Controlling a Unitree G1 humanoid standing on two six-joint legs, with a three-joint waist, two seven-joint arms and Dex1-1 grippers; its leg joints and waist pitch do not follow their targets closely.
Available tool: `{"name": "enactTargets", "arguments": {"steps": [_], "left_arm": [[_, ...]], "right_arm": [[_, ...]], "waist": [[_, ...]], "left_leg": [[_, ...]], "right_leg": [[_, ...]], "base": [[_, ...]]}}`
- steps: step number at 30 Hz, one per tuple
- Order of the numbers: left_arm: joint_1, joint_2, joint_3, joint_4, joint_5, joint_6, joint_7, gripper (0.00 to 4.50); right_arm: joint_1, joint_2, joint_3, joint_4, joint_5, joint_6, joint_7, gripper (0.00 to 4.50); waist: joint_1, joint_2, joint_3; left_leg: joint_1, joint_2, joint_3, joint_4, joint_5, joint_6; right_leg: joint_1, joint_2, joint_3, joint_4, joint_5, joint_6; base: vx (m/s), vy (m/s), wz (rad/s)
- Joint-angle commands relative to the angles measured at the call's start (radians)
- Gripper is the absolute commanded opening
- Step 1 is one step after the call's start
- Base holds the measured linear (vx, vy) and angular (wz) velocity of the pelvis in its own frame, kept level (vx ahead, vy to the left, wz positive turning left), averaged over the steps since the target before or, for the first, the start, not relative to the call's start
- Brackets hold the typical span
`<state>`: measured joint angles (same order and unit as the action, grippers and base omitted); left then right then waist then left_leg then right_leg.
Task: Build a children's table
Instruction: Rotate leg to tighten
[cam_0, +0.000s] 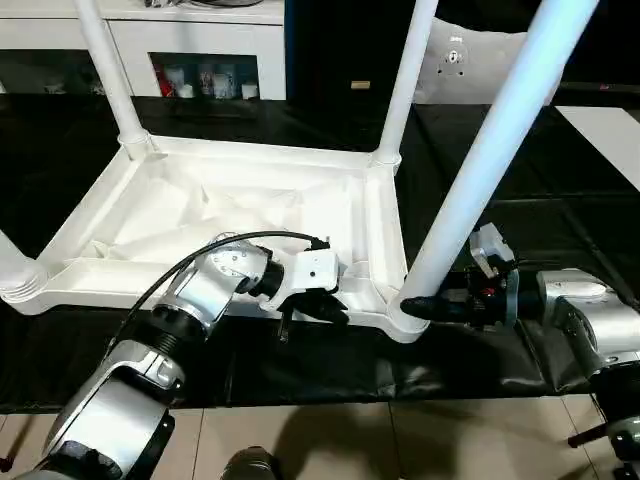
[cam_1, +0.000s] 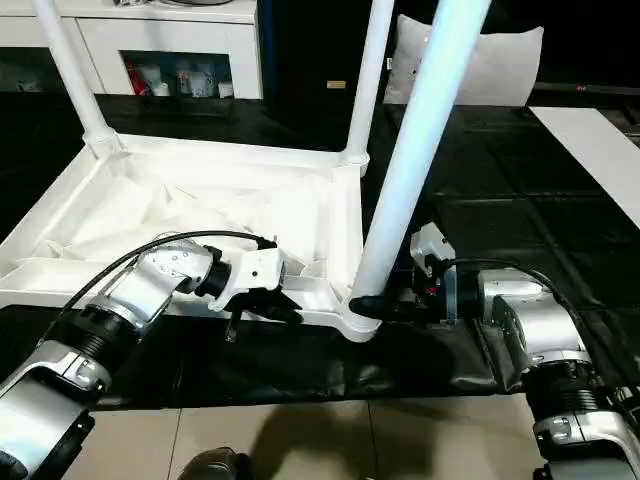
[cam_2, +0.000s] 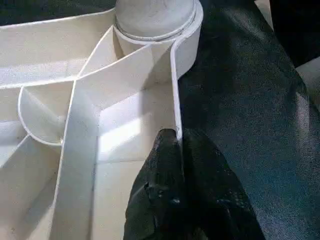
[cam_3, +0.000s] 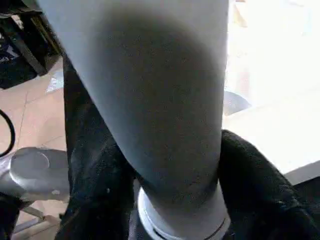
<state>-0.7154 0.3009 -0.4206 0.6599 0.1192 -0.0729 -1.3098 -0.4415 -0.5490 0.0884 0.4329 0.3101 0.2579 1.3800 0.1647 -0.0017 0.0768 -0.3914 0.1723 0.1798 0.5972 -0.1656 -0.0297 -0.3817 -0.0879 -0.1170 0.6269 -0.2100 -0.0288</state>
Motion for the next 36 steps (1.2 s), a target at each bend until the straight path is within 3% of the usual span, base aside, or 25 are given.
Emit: {"name": "enactTargets", "arguments": {"steps": [1, 7, 11, 13, 14, 16, 18, 19, 21, 22, 23, 25, 27, 28, 29, 33, 36], "left_arm": [[0.022, -0.006, -0.043, -0.013, 0.016, 0.001, -0.028, 0.00], [0.025, -0.023, -0.018, -0.008, 0.000, 0.035, 0.009, 0.00], [0.012, -0.056, 0.008, -0.002, -0.006, 0.085, 0.075, 0.00], [0.008, -0.063, 0.013, -0.001, -0.005, 0.095, 0.092, 0.00], [-0.004, -0.084, 0.028, 0.010, -0.009, 0.112, 0.131, 0.00], [-0.019, -0.107, 0.046, 0.024, -0.013, 0.137, 0.177, 0.00], [-0.052, -0.151, 0.082, 0.058, -0.015, 0.192, 0.277, 0.00], [-0.071, -0.177, 0.103, 0.077, -0.015, 0.227, 0.338, 0.00], [-0.105, -0.235, 0.142, 0.112, -0.015, 0.275, 0.465, 0.00], [-0.105, -0.235, 0.142, 0.112, -0.015, 0.275, 0.465, 0.00], [-0.105, -0.235, 0.142, 0.112, -0.015, 0.275, 0.465, 0.00], [-0.118, -0.278, 0.166, 0.121, -0.014, 0.297, 0.541, 0.00], [-0.118, -0.294, 0.168, 0.119, -0.012, 0.302, 0.560, 0.00], [-0.117, -0.298, 0.168, 0.117, -0.012, 0.301, 0.560, 0.00], [-0.115, -0.298, 0.167, 0.114, -0.012, 0.297, 0.557, 0.00], [-0.112, -0.285, 0.168, 0.115, -0.005, 0.291, 0.555, 0.00], [-0.105, -0.261, 0.159, 0.117, 0.010, 0.271, 0.545, 0.00]], "right_arm": [[0.007, 0.011, 0.014, -0.035, 0.026, 0.031, 0.020, 2.06], [0.037, 0.051, 0.011, -0.079, 0.033, 0.050, -0.043, 2.04], [-0.007, 0.137, 0.005, -0.007, -0.059, 0.059, -0.283, 2.02], [-0.016, 0.150, 0.008, 0.008, -0.085, 0.045, -0.328, 2.01], [-0.041, 0.186, -0.007, 0.040, -0.101, 0.073, -0.424, 2.00], [-0.068, 0.219, -0.024, 0.070, -0.107, 0.109, -0.508, 1.98], [-0.116, 0.282, -0.051, 0.126, -0.132, 0.143, -0.672, 1.97], [-0.143, 0.316, -0.072, 0.158, -0.139, 0.148, -0.764, 1.97], [-0.200, 0.386, -0.131, 0.238, -0.170, 0.115, -1.028, 1.97], [-0.200, 0.386, -0.131, 0.238, -0.170, 0.115, -1.028, 1.97], [-0.200, 0.386, -0.131, 0.238, -0.170, 0.115, -1.028, 1.97], [-0.225, 0.428, -0.174, 0.271, -0.171, 0.090, -1.137, 1.97], [-0.234, 0.439, -0.179, 0.287, -0.173, 0.069, -1.159, 1.97], [-0.237, 0.444, -0.183, 0.291, -0.166, 0.054, -1.148, 1.97], [-0.238, 0.447, -0.181, 0.289, -0.164, 0.040, -1.131, 2.50], [-0.230, 0.440, -0.181, 0.284, -0.160, 0.020, -1.091, 2.84], [-0.217, 0.413, -0.174, 0.274, -0.165, -0.009, -1.066, 3.11]], "waist": [[-0.006, -0.007, -0.072], [-0.008, -0.003, -0.070], [-0.024, -0.002, -0.062], [-0.035, -0.003, -0.058], [-0.040, -0.002, -0.060], [-0.059, 0.002, -0.057], [-0.072, 0.006, -0.061], [-0.072, 0.006, -0.061], [-0.092, 0.004, -0.065], [-0.094, 0.005, -0.066], [-0.095, 0.004, -0.065], [-0.098, 0.004, -0.071], [-0.095, 0.002, -0.072], [-0.090, 0.003, -0.072], [-0.087, 0.001, -0.075], [-0.071, 0.001, -0.082], [-0.063, 0.002, -0.084]], "left_leg": [[0.023, 0.083, -0.030, -0.074, -0.224, 0.053], [0.026, 0.084, -0.031, -0.078, -0.248, 0.040], [0.034, 0.080, -0.038, -0.084, -0.341, -0.008], [0.027, 0.076, -0.043, -0.086, -0.356, -0.024], [0.032, 0.078, -0.046, -0.087, -0.376, -0.030], [0.033, 0.077, -0.049, -0.089, -0.405, -0.046], [0.032, 0.078, -0.053, -0.092, -0.423, -0.059], [0.032, 0.078, -0.053, -0.092, -0.423, -0.059], [0.028, 0.073, -0.055, -0.095, -0.423, -0.088], [0.029, 0.073, -0.054, -0.094, -0.416, -0.088], [0.027, 0.071, -0.050, -0.093, -0.404, -0.070], [0.024, 0.071, -0.042, -0.091, -0.349, -0.045], [0.029, 0.067, -0.034, -0.086, -0.318, -0.022], [0.025, 0.065, -0.031, -0.082, -0.289, -0.003], [0.021, 0.064, -0.029, -0.081, -0.245, 0.015], [0.021, 0.067, -0.023, -0.074, -0.139, 0.061], [0.018, 0.067, -0.022, -0.070, -0.101, 0.092]], "right_leg": [[0.041, -0.102, 0.072, -0.091, -0.212, -0.211], [0.038, -0.104, 0.072, -0.096, -0.236, -0.205], [0.033, -0.109, 0.072, -0.113, -0.400, -0.174], [0.037, -0.111, 0.069, -0.115, -0.450, -0.159], [0.035, -0.114, 0.068, -0.125, -0.499, -0.128], [0.028, -0.108, 0.066, -0.120, -0.497, -0.139], [0.031, -0.108, 0.065, -0.118, -0.465, -0.141], [0.031, -0.108, 0.065, -0.118, -0.465, -0.141], [0.031, -0.106, 0.061, -0.111, -0.416, -0.154], [0.030, -0.107, 0.062, -0.112, -0.400, -0.155], [0.031, -0.107, 0.064, -0.119, -0.371, -0.156], [0.032, -0.104, 0.070, -0.109, -0.277, -0.178], [0.031, -0.101, 0.069, -0.112, -0.246, -0.193], [0.035, -0.104, 0.071, -0.111, -0.225, -0.198], [0.040, -0.101, 0.070, -0.106, -0.181, -0.201], [0.046, -0.099, 0.070, -0.088, -0.037, -0.240], [0.046, -0.095, 0.067, -0.078, 0.025, -0.249]], "base": [[0.000, 0.000, 0.00], [0.000, 0.000, 0.00], [0.000, 0.000, 0.00], [0.000, 0.000, 0.00], [0.000, 0.000, 0.00], [0.000, 0.000, 0.00], [0.000, 0.000, 0.00], [0.000, 0.000, 0.00], [0.000, 0.000, 0.00], [0.000, 0.000, 0.00], [0.000, 0.000, 0.00], [0.000, 0.000, 0.00], [0.000, 0.000, 0.00], [0.000, 0.000, 0.00], [0.000, 0.000, 0.00], [0.000, 0.000, 0.00], [0.000, 0.000, 0.00]]}}
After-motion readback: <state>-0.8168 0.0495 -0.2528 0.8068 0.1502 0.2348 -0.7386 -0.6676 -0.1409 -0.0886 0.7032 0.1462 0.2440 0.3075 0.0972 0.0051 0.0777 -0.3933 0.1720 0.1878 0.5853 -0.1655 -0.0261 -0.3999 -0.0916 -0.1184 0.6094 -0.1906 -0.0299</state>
